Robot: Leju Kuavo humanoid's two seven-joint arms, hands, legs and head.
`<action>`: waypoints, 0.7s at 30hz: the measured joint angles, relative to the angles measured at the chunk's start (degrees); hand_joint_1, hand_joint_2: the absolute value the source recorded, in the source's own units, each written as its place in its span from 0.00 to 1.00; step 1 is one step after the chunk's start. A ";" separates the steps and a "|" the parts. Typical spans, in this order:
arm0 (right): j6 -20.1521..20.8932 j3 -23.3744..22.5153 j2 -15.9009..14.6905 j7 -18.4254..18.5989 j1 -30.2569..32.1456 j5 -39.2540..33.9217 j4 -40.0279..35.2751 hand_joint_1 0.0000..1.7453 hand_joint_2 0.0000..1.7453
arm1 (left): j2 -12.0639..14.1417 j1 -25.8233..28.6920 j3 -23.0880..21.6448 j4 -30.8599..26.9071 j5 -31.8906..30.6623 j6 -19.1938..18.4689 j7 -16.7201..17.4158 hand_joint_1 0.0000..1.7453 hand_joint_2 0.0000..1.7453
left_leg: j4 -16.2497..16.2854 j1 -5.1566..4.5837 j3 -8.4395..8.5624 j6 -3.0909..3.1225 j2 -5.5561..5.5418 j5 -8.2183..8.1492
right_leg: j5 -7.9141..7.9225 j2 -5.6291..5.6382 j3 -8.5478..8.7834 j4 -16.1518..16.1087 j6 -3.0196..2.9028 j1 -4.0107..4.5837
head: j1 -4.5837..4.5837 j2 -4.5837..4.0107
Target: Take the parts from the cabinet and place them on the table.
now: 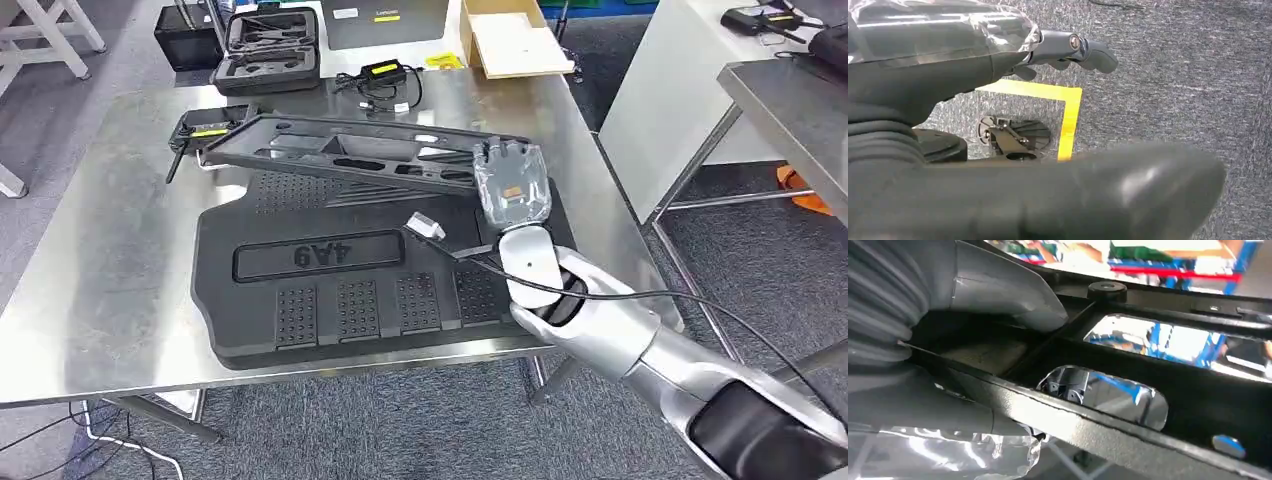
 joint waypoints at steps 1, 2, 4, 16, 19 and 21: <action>0.69 -0.52 0.13 0.00 0.39 0.02 0.54 1.00 1.00 | 0.00 0.00 -0.02 0.00 -0.15 -0.09 0.02 0.00 0.00 | 0.01 0.00 0.00 0.00 0.00 0.00 | 0.00 0.00 0.00 0.00 0.00 0.00 | 0.04 0.00; 1.52 -1.20 0.26 0.02 0.90 0.04 0.94 1.00 1.00 | 0.00 0.00 0.00 0.00 -0.28 -0.20 0.11 0.00 0.00 | 0.01 0.00 0.00 0.00 0.00 0.00 | 0.00 -0.01 0.00 -0.01 0.00 0.00 | 0.02 0.00; 3.27 -2.88 0.57 0.02 2.22 -0.07 1.72 1.00 1.00 | 0.00 0.00 0.00 0.00 -0.50 -0.57 0.30 0.00 0.00 | 0.01 0.00 0.00 0.00 -0.01 0.00 | 0.00 -0.02 0.01 0.00 0.00 0.00 | 0.02 0.00; 4.87 -8.46 2.67 0.02 6.52 -2.79 5.22 0.48 1.00 | 0.00 0.02 0.00 -0.02 -0.76 -0.81 0.85 0.00 0.00 | 0.01 0.01 0.00 0.00 0.00 0.00 | 0.00 0.01 0.00 0.00 0.00 0.01 | 0.04 0.00; 3.38 -8.37 3.26 0.02 6.53 -5.49 6.16 0.00 1.00 | 0.00 0.14 0.04 -0.04 -0.61 -0.70 0.87 0.00 0.00 | 0.01 0.01 0.00 0.00 0.00 0.00 | 0.00 0.01 0.01 0.01 0.00 0.01 | 0.04 0.00; 1.61 -7.95 3.56 0.02 6.49 -8.16 6.64 0.00 1.00 | 0.00 0.22 0.15 -0.15 -0.22 -0.59 0.85 0.00 0.00 | 0.01 0.01 0.00 0.00 -0.01 0.00 | 0.00 0.01 0.01 0.01 0.00 0.01 | 0.04 0.00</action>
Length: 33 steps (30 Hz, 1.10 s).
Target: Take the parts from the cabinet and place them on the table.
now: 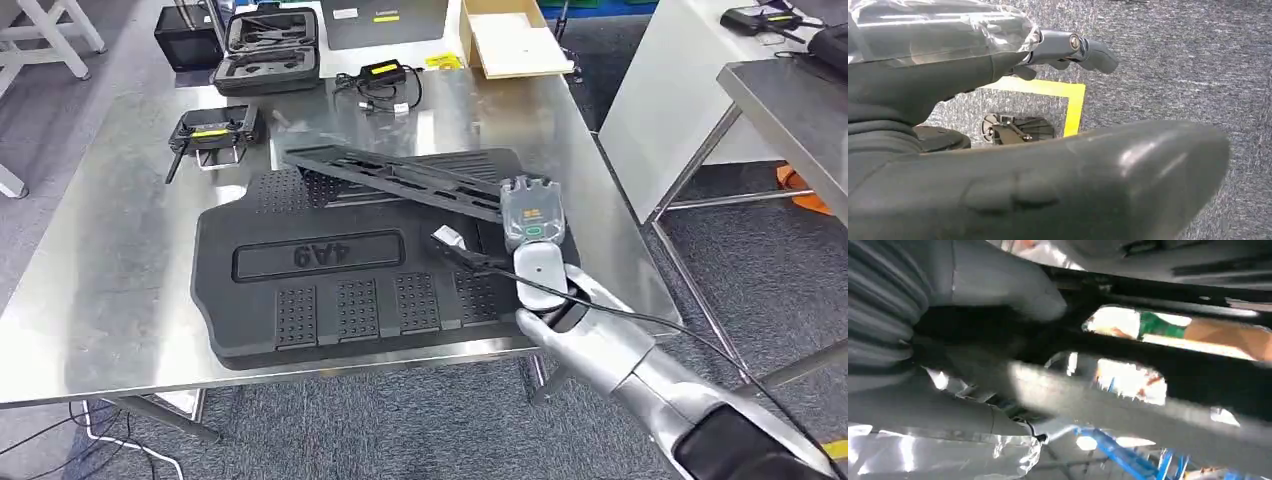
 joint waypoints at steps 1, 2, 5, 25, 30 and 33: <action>-0.65 0.55 0.07 0.00 -0.06 -1.05 0.15 0.00 1.00 | 0.00 0.03 0.09 -0.11 0.11 0.11 0.00 0.00 0.00 | 0.00 0.00 0.00 0.00 0.00 0.00 | 0.00 0.00 0.00 0.00 0.00 0.00 | 0.00 0.00; -1.27 1.03 0.13 0.00 -0.16 -2.16 0.31 0.00 1.00 | 0.00 0.05 0.13 -0.17 0.15 0.26 0.00 0.00 0.00 | 0.00 0.00 0.00 0.00 0.00 0.00 | 0.00 -0.01 0.01 0.00 0.00 0.00 | 0.00 0.00; -2.25 2.84 0.17 0.00 -0.72 -4.50 0.55 0.00 1.00 | 0.00 0.26 0.13 -0.28 0.15 0.48 0.00 0.00 0.00 | 0.00 0.00 0.01 0.00 0.01 0.00 | 0.00 0.00 0.01 0.00 0.00 0.00 | 0.00 0.00; -12.67 6.64 -1.49 -0.52 0.09 -18.13 -5.94 0.00 0.00 | 0.24 0.69 0.17 -0.28 0.72 -0.24 -0.83 0.00 0.00 | 0.08 0.00 0.05 0.00 0.04 0.00 | 0.01 0.03 0.02 -0.01 0.01 0.00 | -0.02 0.00; -10.61 6.58 -2.34 -1.14 0.78 -27.74 -9.84 0.00 0.00 | 0.42 0.76 0.20 -0.28 1.16 -0.24 -1.33 0.00 0.00 | 0.08 0.00 0.05 0.00 0.04 0.00 | 0.02 0.03 0.03 -0.01 0.01 0.00 | 0.00 0.00; -8.94 6.58 -3.06 -2.74 0.86 -34.34 -12.20 0.00 0.00 | 0.50 0.84 0.31 -0.28 1.29 -0.22 -1.81 0.00 0.00 | 0.08 0.00 0.05 0.00 0.05 0.00 | 0.02 0.03 0.03 -0.01 0.02 0.00 | 0.00 0.00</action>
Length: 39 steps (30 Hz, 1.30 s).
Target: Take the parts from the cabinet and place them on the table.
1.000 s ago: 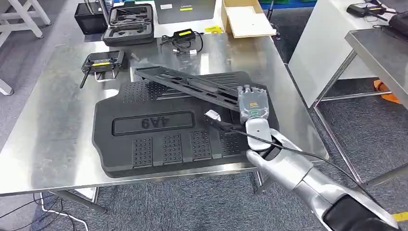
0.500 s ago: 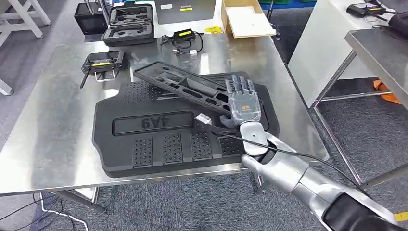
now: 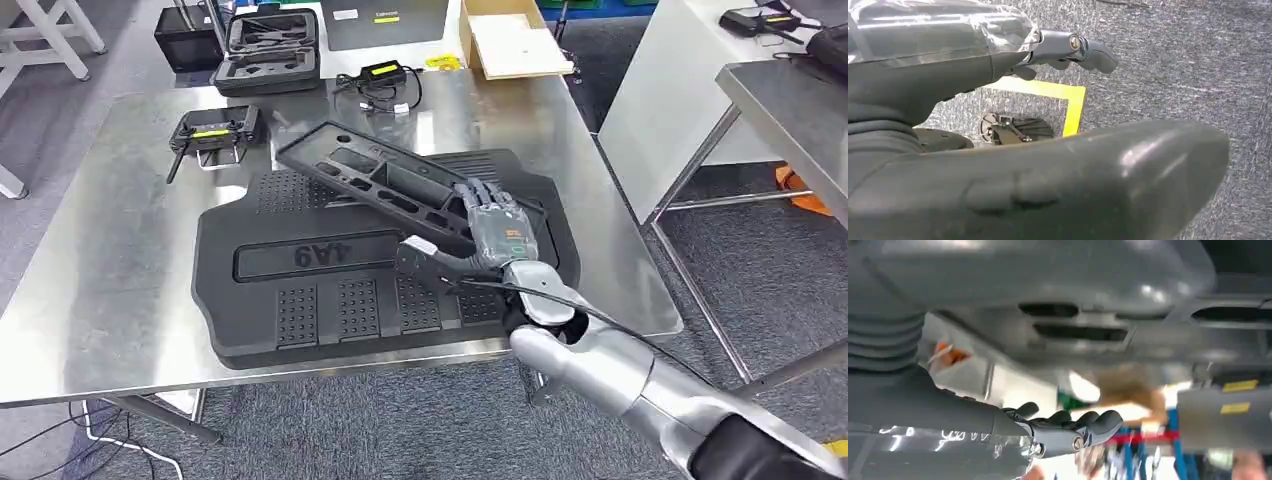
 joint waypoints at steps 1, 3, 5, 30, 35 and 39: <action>-0.46 -0.02 -0.17 -1.15 0.15 -1.69 -0.87 0.00 0.00 | 0.00 0.06 0.13 0.00 0.04 0.00 -0.22 0.00 0.00 | 0.00 0.00 0.00 0.00 0.00 0.00 | 0.00 0.00 0.00 0.00 0.00 0.00 | -0.02 0.00; -2.93 -0.13 -0.31 -3.32 0.59 -2.86 -2.27 0.00 0.00 | 0.02 0.11 0.37 0.00 0.04 0.02 -0.52 0.00 0.00 | 0.00 0.00 0.00 0.00 0.00 0.00 | 0.00 0.00 0.00 0.00 0.00 0.00 | -0.02 0.00; -7.73 -0.68 -0.37 -5.96 1.26 -2.09 -3.82 0.00 0.00 | 0.04 0.14 0.44 0.00 0.04 0.20 -0.76 0.00 0.00 | 0.01 0.00 0.01 0.00 0.00 0.00 | 0.00 -0.01 0.00 0.00 0.00 0.00 | -0.02 0.00; -30.42 -24.64 14.69 -48.42 14.82 35.87 -28.85 0.00 1.00 | 0.02 0.33 0.74 0.00 -0.87 2.54 -0.15 0.00 0.00 | 0.01 0.03 0.10 0.04 0.00 -0.03 | 0.00 0.00 0.14 -0.01 0.01 0.04 | 0.00 0.00; -30.42 -29.31 20.19 -55.42 18.10 28.62 -30.47 0.00 1.00 | 0.00 0.99 1.16 0.00 0.83 4.81 -0.55 0.00 0.00 | 0.01 0.02 0.10 0.05 0.01 -0.04 | 0.00 0.00 0.14 -0.02 0.01 0.04 | 0.00 0.00; -30.40 -31.80 23.15 -57.07 20.13 27.29 -31.14 0.00 1.00 | 0.00 1.16 1.33 0.00 1.75 5.22 -0.87 0.00 0.00 | 0.28 -0.09 0.04 0.23 -0.01 -0.15 | 0.07 -0.01 0.17 -0.16 0.10 -0.28 | -0.02 0.00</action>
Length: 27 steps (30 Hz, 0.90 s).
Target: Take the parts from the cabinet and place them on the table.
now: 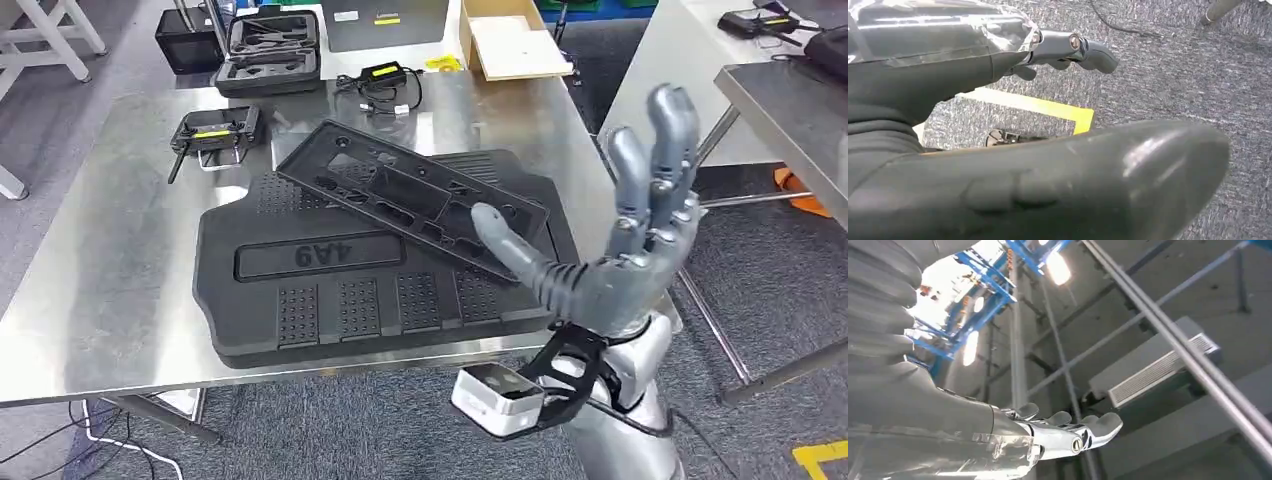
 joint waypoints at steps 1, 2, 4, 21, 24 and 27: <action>0.00 -0.48 0.57 -0.22 0.42 -0.11 -0.15 0.00 1.00 | 0.00 0.04 0.02 0.00 0.26 0.20 -0.11 0.00 0.00 | 0.03 0.03 0.00 0.04 0.00 -0.03 | 0.00 0.00 0.01 0.02 0.01 0.02 | 0.02 0.00; 0.00 -1.07 1.18 -0.46 0.84 -0.20 -0.28 0.00 1.00 | 0.00 0.10 0.07 0.00 0.59 0.35 -0.26 0.00 0.00 | 0.06 0.03 0.00 0.09 0.00 -0.06 | 0.00 0.00 0.03 0.02 0.03 0.02 | 0.00 0.00; 0.00 -2.01 2.16 -0.65 1.59 -0.35 -0.54 0.00 1.00 | 0.00 0.24 0.22 0.00 1.03 0.63 -0.50 0.00 0.00 | 0.22 -0.02 -0.04 0.22 0.01 -0.14 | 0.03 0.00 0.04 0.02 0.13 -0.02 | -0.04 0.00; -0.02 -6.21 4.83 -1.66 5.30 -3.80 -1.99 0.00 1.00 | -0.09 0.94 0.52 0.00 4.07 1.97 -1.25 0.00 0.00 | 0.31 0.82 -0.16 -0.38 0.59 -0.07 | 0.74 0.18 -1.43 0.94 0.79 -0.19 | 1.14 0.00; -0.02 -6.62 4.92 -1.33 5.53 -4.57 -2.03 0.00 1.00 | -0.11 0.97 0.52 0.00 4.63 2.01 -1.40 0.00 0.00 | -0.12 1.11 -0.02 -1.08 0.62 0.23 | 0.81 0.27 -1.63 1.00 0.00 0.20 | 0.61 0.00; -0.02 -6.62 4.92 -1.33 5.53 -4.57 -2.03 0.00 1.00 | -0.11 0.97 0.52 0.00 4.63 2.01 -1.40 0.00 0.00 | -0.12 1.11 -0.02 -1.08 0.62 0.23 | 0.81 0.27 -1.63 1.00 0.00 0.20 | 0.61 0.00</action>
